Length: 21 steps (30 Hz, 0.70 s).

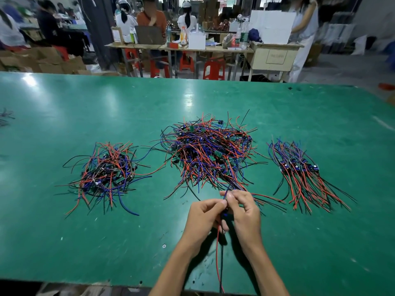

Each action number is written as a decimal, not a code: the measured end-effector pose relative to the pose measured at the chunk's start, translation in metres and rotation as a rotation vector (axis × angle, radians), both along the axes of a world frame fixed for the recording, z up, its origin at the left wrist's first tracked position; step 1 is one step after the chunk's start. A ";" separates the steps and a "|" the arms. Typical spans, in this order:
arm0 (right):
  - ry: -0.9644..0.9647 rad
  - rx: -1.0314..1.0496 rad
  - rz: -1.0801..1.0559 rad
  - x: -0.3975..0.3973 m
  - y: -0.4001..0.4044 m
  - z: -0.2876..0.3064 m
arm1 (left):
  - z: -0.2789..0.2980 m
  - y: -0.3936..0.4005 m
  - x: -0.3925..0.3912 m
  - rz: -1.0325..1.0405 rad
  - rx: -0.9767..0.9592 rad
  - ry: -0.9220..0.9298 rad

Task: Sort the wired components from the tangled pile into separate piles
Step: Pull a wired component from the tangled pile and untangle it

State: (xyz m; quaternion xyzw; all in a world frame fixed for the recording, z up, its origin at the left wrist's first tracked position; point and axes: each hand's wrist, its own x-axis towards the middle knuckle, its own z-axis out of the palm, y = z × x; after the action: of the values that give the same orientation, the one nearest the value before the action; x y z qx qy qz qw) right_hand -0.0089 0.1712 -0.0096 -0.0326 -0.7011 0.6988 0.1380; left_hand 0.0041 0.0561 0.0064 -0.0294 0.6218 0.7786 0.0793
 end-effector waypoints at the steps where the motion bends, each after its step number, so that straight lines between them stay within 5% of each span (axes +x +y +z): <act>1: 0.016 0.031 0.007 0.000 -0.001 -0.001 | -0.001 0.001 0.000 0.022 -0.008 0.004; 11: -0.099 0.093 0.046 -0.015 -0.011 0.004 | -0.010 0.000 0.002 0.043 -0.209 0.096; 21: -0.393 -0.214 0.005 -0.057 0.006 0.054 | -0.004 0.001 0.005 -0.008 -0.179 0.090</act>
State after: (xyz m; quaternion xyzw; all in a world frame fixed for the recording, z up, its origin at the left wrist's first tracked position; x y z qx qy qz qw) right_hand -0.0663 0.1770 0.0444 -0.1810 -0.6364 0.7497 -0.0072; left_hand 0.0090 0.0575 0.0022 0.0012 0.6919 0.7202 0.0513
